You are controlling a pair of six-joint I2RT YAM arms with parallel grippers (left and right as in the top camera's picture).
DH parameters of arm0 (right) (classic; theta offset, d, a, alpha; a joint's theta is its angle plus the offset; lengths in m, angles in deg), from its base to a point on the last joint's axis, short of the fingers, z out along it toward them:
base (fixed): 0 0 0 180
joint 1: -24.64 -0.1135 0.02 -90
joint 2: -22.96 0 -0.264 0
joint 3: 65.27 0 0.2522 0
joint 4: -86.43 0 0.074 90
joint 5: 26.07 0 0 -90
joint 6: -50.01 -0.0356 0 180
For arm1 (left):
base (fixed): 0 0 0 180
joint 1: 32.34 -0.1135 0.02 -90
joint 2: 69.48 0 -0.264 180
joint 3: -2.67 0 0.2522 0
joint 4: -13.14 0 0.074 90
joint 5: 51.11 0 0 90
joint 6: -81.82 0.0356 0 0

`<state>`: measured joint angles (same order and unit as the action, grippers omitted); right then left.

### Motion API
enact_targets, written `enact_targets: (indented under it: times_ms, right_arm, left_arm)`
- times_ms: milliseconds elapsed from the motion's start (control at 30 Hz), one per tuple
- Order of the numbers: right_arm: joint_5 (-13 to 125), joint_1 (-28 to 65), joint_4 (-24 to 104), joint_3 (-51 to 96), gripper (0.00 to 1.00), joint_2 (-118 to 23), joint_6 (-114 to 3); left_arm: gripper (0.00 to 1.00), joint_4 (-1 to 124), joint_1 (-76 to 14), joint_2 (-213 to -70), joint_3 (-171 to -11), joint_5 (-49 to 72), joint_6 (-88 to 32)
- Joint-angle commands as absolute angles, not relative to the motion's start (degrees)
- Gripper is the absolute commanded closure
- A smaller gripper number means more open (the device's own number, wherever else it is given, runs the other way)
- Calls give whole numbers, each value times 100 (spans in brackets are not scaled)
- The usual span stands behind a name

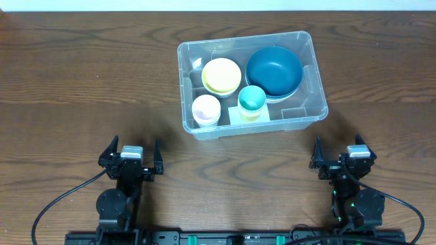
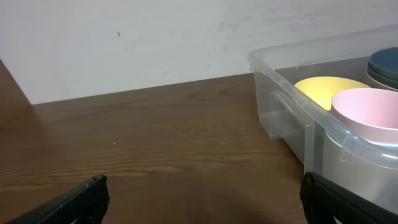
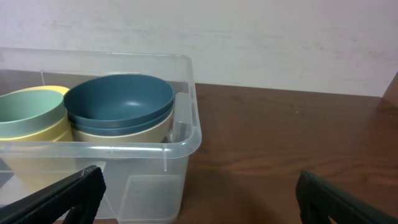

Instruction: Pack container

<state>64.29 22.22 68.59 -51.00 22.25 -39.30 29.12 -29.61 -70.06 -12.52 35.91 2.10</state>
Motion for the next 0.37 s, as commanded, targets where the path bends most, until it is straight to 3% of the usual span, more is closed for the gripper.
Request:
enact_targets:
  times_ms: [0,333]
  right_arm:
    - [6365,2277,6839,-5119,1,2264,-3863]
    - [6368,2275,6839,-5119,1,2264,-3863]
  left_arm:
    - [2,3089,-2986,-6971,-1132,3669,140]
    - [2,3089,-2986,-6971,-1132,3669,140]
